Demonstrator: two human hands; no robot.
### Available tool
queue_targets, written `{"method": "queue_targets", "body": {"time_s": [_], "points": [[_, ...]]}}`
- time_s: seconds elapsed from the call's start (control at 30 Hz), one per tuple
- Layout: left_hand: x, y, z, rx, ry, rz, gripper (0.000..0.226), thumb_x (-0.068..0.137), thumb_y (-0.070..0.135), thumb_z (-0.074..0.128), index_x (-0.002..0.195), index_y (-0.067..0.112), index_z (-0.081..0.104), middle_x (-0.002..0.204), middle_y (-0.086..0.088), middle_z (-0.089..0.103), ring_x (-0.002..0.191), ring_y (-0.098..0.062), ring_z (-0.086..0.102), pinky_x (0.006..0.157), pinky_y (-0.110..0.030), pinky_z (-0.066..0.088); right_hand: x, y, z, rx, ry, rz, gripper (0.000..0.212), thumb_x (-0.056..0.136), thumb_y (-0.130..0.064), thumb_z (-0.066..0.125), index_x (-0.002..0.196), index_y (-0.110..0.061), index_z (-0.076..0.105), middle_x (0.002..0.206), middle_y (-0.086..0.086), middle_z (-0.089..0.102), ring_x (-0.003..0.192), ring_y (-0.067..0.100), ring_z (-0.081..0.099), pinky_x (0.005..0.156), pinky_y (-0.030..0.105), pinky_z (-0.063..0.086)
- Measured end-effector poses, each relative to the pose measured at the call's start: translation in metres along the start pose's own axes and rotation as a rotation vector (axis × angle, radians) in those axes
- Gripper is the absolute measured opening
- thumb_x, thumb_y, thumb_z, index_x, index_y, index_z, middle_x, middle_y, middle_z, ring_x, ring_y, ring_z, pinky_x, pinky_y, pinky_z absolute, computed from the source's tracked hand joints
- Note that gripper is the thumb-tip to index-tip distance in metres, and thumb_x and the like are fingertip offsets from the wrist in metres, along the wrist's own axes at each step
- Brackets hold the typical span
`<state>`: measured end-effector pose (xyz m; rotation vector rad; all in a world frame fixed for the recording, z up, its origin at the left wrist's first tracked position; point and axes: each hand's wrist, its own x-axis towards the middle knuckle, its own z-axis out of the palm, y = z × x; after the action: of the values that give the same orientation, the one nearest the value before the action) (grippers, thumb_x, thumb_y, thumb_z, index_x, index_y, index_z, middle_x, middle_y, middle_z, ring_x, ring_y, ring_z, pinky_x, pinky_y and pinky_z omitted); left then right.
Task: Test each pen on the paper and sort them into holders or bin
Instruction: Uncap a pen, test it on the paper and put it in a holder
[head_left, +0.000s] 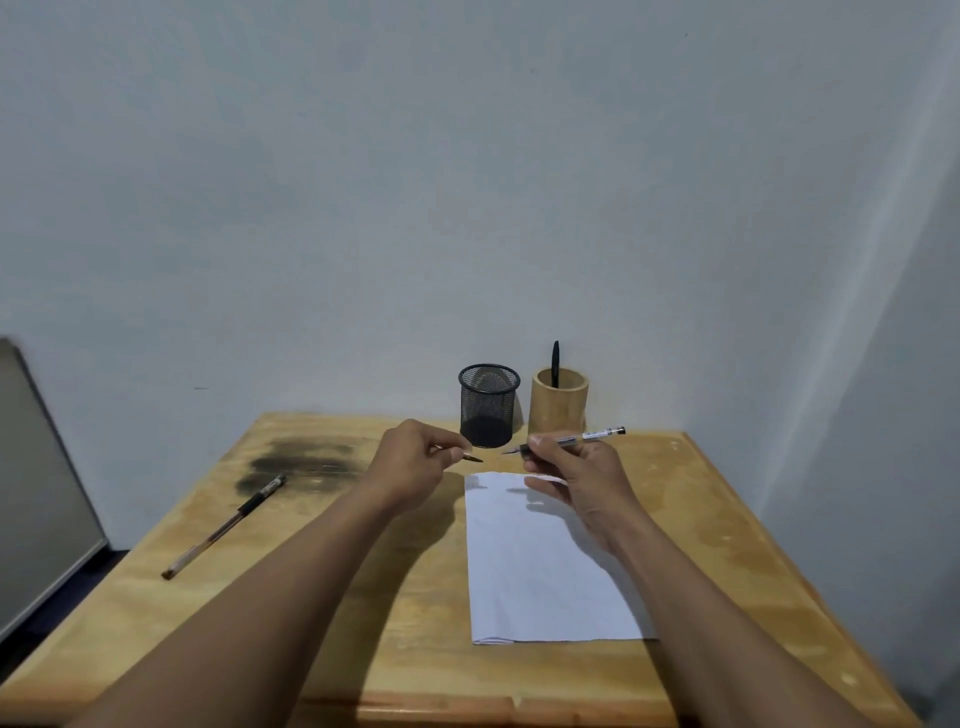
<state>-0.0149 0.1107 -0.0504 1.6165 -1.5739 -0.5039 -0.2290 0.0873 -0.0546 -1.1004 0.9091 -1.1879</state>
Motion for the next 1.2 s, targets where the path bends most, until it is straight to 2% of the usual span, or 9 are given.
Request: {"method": "queue_targets", "body": {"time_s": [0.13, 0.23, 0.43, 0.57, 0.67, 0.8, 0.9, 1.03, 1.2], "points": [[0.01, -0.007, 0.012, 0.073, 0.07, -0.062, 0.014, 0.089, 0.019, 0.071, 0.1, 0.022, 0.08, 0.096, 0.002, 0.077, 0.087, -0.013, 0.065, 0.075, -0.022, 0.042, -0.001, 0.017, 0.009, -0.058, 0.037, 0.047, 0.017, 0.093, -0.019, 0.073, 0.09, -0.003, 0.076, 0.074, 0.009, 0.071, 0.067, 0.017, 0.066, 0.063, 0.032, 0.06], [0.013, -0.017, 0.019, 0.136, 0.1, -0.085, 0.016, 0.086, 0.021, 0.075, 0.101, 0.02, 0.079, 0.096, 0.0, 0.077, 0.088, -0.014, 0.068, 0.078, -0.024, 0.048, 0.001, 0.026, 0.01, -0.058, 0.054, 0.068, 0.02, 0.095, -0.015, 0.07, 0.095, 0.005, 0.075, 0.077, 0.013, 0.07, 0.072, 0.018, 0.064, 0.064, 0.03, 0.057], [0.027, -0.028, 0.037, 0.284, 0.115, -0.099, 0.007, 0.087, 0.025, 0.073, 0.086, 0.029, 0.078, 0.089, 0.006, 0.075, 0.089, -0.018, 0.065, 0.075, -0.03, 0.051, 0.006, 0.032, 0.009, -0.158, 0.052, 0.058, 0.017, 0.095, -0.017, 0.071, 0.088, -0.003, 0.077, 0.076, 0.013, 0.072, 0.071, 0.018, 0.066, 0.07, 0.032, 0.06], [0.032, -0.03, 0.038, 0.322, 0.13, -0.105, 0.009, 0.089, 0.033, 0.071, 0.093, 0.032, 0.079, 0.097, 0.005, 0.077, 0.095, -0.02, 0.065, 0.082, -0.035, 0.053, 0.01, 0.035, 0.007, -0.16, 0.059, 0.065, 0.018, 0.094, -0.018, 0.071, 0.089, -0.002, 0.077, 0.076, 0.015, 0.071, 0.071, 0.021, 0.066, 0.07, 0.032, 0.059], [0.024, -0.03, 0.031, 0.32, 0.148, -0.092, 0.017, 0.09, 0.039, 0.067, 0.103, 0.032, 0.077, 0.107, 0.003, 0.076, 0.101, -0.023, 0.064, 0.083, -0.037, 0.051, 0.009, 0.034, 0.006, -0.125, 0.043, 0.07, 0.018, 0.095, -0.014, 0.07, 0.088, 0.002, 0.075, 0.074, 0.015, 0.067, 0.068, 0.02, 0.062, 0.064, 0.031, 0.054], [-0.008, -0.033, 0.02, 0.372, 0.079, 0.028, 0.034, 0.089, 0.05, 0.056, 0.112, 0.031, 0.074, 0.117, 0.005, 0.073, 0.108, -0.022, 0.062, 0.088, -0.039, 0.051, 0.006, 0.03, 0.005, -0.158, 0.043, 0.076, 0.02, 0.096, -0.013, 0.068, 0.092, 0.005, 0.074, 0.074, 0.016, 0.066, 0.068, 0.02, 0.06, 0.058, 0.03, 0.052], [-0.032, -0.033, 0.017, 0.509, -0.053, 0.089, 0.056, 0.085, 0.067, 0.044, 0.126, 0.036, 0.065, 0.134, 0.006, 0.063, 0.123, -0.023, 0.054, 0.1, -0.044, 0.045, 0.003, 0.024, 0.003, -0.213, 0.011, 0.065, 0.022, 0.097, -0.012, 0.066, 0.095, 0.009, 0.072, 0.074, 0.016, 0.065, 0.065, 0.019, 0.058, 0.056, 0.029, 0.049], [-0.05, -0.035, 0.022, 0.586, -0.102, 0.117, 0.057, 0.087, 0.07, 0.042, 0.135, 0.043, 0.054, 0.147, -0.003, 0.052, 0.137, -0.025, 0.042, 0.111, -0.043, 0.033, -0.001, 0.023, 0.004, -0.283, 0.006, 0.041, 0.02, 0.098, -0.011, 0.063, 0.096, 0.007, 0.072, 0.073, 0.015, 0.067, 0.065, 0.018, 0.06, 0.054, 0.028, 0.049], [-0.051, -0.036, 0.024, 0.594, -0.133, 0.091, 0.057, 0.089, 0.07, 0.034, 0.142, 0.051, 0.042, 0.154, -0.002, 0.043, 0.144, -0.024, 0.03, 0.118, -0.047, 0.021, 0.005, 0.023, 0.012, -0.403, -0.025, -0.036, 0.014, 0.093, -0.012, 0.069, 0.084, -0.004, 0.075, 0.073, 0.014, 0.07, 0.067, 0.02, 0.065, 0.058, 0.034, 0.056]]}}
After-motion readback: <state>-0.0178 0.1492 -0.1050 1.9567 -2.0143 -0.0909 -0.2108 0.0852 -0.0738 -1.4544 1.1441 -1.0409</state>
